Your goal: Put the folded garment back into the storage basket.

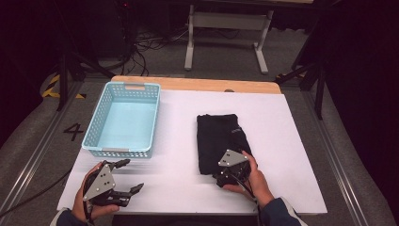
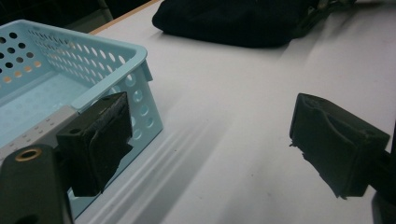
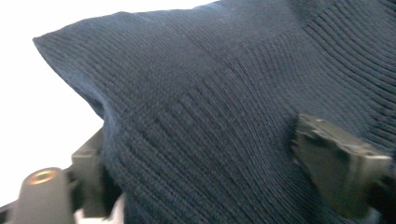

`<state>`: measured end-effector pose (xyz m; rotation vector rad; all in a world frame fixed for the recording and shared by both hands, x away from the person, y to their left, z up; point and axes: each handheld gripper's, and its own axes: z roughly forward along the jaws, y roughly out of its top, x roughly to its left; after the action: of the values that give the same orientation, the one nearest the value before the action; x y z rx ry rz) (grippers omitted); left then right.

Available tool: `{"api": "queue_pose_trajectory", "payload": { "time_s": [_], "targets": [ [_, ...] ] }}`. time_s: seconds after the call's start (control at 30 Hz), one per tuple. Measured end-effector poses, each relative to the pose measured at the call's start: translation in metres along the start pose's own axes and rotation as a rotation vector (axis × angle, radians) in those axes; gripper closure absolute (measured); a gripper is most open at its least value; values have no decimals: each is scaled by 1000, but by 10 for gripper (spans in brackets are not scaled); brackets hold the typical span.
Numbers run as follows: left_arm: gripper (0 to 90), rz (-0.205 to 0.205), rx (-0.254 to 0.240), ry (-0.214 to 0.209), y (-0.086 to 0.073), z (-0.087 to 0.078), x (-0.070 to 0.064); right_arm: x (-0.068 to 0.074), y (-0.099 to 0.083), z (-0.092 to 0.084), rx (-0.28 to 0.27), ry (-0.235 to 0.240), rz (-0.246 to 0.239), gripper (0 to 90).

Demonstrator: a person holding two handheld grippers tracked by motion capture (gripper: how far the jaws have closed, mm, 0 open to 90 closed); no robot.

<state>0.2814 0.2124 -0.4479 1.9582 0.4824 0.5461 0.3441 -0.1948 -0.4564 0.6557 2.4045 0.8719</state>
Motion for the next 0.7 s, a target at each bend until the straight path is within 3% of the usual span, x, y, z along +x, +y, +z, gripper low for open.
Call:
{"api": "queue_pose_trajectory", "payload": {
  "time_s": [0.07, 0.13, 0.27, 0.4, 0.7],
  "targets": [
    [150, -20, -21, -17, 2, -1, 0, -1, 0, 0, 1, -9, -5, 263],
    [152, -29, -25, -24, 3, -1, 0, -2, 1, -1, 3, -45, -26, 387],
    [151, -26, -21, -23, 3, -2, 0, 0, 3, -1, 13, -85, -54, 494],
    [152, -27, -19, -18, 3, -2, 0, 5, 4, -1, 12, -120, -105, 546],
    [153, -31, -27, -14, 3, -3, 1, 2, 6, -13, -57, -168, -118, 628]
  ]
}}
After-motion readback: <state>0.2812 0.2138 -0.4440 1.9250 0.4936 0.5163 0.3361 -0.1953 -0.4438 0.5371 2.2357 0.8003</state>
